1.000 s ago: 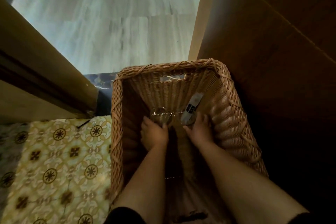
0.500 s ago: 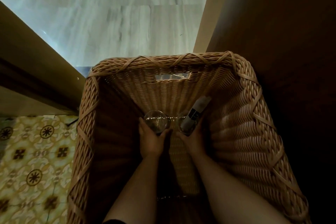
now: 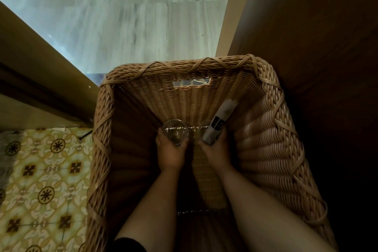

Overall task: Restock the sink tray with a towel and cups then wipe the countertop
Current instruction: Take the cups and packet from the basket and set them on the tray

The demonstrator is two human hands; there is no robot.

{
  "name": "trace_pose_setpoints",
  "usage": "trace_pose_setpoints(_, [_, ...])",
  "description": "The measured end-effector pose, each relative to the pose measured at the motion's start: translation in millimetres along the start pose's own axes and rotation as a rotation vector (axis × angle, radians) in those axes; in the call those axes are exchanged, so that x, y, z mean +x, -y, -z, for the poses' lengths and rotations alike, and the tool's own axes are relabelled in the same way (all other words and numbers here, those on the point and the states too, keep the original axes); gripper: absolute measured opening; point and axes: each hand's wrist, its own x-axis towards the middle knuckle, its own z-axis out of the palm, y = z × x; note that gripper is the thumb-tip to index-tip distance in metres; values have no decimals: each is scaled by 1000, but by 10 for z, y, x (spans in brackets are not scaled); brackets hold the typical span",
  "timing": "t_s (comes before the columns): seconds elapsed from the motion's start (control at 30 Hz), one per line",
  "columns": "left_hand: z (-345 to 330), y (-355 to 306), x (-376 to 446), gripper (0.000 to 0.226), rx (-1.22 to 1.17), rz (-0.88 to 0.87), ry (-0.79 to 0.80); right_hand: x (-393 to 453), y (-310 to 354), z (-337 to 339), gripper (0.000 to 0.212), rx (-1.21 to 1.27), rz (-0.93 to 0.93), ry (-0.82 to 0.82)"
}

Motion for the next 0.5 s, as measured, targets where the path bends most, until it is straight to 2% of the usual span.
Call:
trace_pose_setpoints(0.23, [658,-526,-628,104,-49,-40,-13,-647,694,520,108,-137,-19,51])
trace_pose_setpoints(0.5, [1552,-980,-1469,108,14,-219,12,-1510,1599,1119,111,-275,213,186])
